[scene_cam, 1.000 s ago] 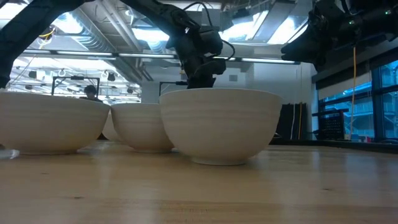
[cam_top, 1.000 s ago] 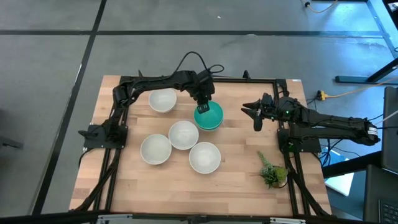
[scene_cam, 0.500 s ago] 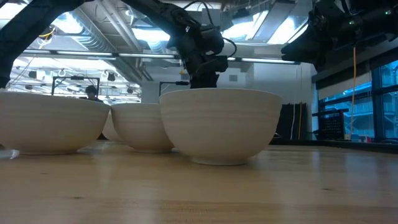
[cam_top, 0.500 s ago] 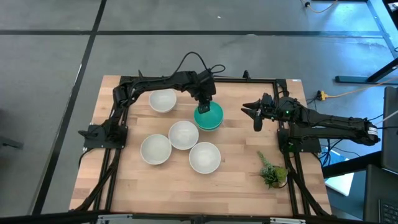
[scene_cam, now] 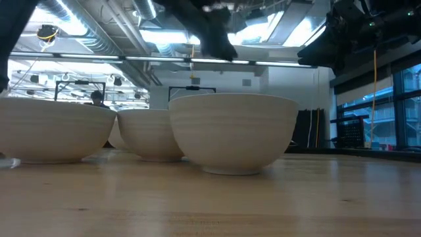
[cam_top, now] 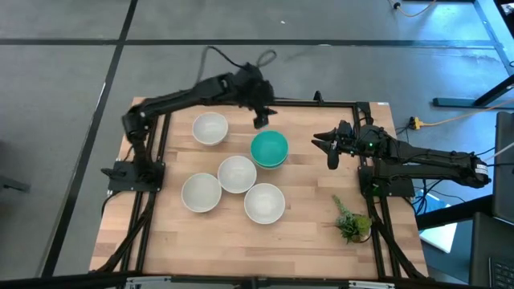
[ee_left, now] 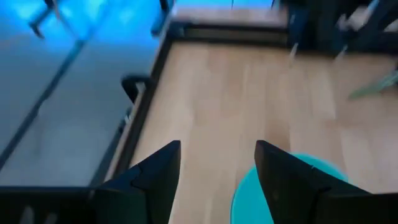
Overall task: Nest bowls inside each other
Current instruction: Stack the white bowl on the green bowl
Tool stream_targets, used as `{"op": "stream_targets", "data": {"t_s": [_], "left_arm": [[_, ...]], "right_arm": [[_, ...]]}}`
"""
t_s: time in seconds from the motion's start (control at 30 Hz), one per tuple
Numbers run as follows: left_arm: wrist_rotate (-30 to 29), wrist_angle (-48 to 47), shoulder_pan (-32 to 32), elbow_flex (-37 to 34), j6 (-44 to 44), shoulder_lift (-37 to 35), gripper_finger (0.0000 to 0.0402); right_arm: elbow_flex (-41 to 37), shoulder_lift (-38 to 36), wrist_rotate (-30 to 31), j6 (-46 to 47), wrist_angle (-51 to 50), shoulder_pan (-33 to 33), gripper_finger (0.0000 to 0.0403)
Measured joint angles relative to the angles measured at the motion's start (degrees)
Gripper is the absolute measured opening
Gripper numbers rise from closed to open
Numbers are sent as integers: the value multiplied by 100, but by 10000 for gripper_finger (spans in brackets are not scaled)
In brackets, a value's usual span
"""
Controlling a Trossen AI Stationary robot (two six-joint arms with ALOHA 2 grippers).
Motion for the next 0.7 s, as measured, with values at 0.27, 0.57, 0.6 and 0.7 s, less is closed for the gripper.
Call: {"op": "stream_targets", "data": {"t_s": [0.27, 0.57, 0.6, 0.7], "left_arm": [[168, 20, 229, -544, -9, -1224, 200], [76, 595, 505, -2567, -291, -2861, 200], [48, 593, 515, -2778, -295, -3030, 200], [48, 524, 533, -3408, -307, -3548, 200]], "right_arm": [[0, 0, -3, 48, 0, 7, 129], [0, -2, -2, 34, 0, 9, 129], [0, -2, -2, 33, 2, 9, 129], [0, -1, -2, 28, 2, 9, 129]]}}
